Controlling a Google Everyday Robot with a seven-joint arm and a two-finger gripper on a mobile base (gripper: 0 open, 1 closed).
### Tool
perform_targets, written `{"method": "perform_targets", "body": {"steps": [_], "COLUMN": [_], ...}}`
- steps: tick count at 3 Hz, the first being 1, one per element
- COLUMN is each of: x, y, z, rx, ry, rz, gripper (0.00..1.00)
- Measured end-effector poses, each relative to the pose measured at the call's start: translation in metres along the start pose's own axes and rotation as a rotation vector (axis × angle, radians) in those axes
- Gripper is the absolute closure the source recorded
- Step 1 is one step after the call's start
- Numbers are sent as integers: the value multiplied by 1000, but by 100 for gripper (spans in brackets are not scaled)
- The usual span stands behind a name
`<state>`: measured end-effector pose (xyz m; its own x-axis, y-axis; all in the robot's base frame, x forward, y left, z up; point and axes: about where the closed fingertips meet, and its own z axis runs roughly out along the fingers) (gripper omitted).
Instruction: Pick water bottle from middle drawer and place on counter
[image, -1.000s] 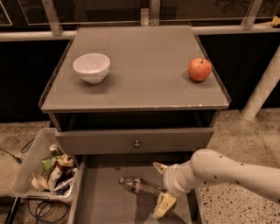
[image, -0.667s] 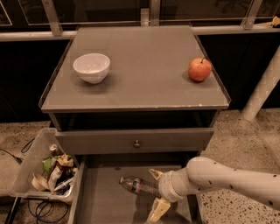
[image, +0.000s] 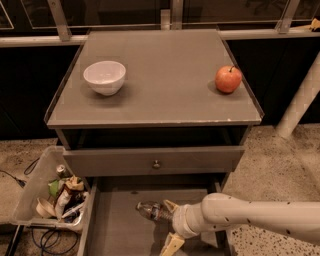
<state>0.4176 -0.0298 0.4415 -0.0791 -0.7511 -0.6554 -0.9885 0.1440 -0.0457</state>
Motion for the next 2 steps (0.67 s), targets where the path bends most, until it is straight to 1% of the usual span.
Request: {"method": "perform_targets", "body": {"steps": [1, 2], "x": [6, 9], "y": [-24, -55], "z": [11, 9], "rx": [75, 147], "ry": [11, 8], "rz": [-8, -8], "gripper": [0, 0]}}
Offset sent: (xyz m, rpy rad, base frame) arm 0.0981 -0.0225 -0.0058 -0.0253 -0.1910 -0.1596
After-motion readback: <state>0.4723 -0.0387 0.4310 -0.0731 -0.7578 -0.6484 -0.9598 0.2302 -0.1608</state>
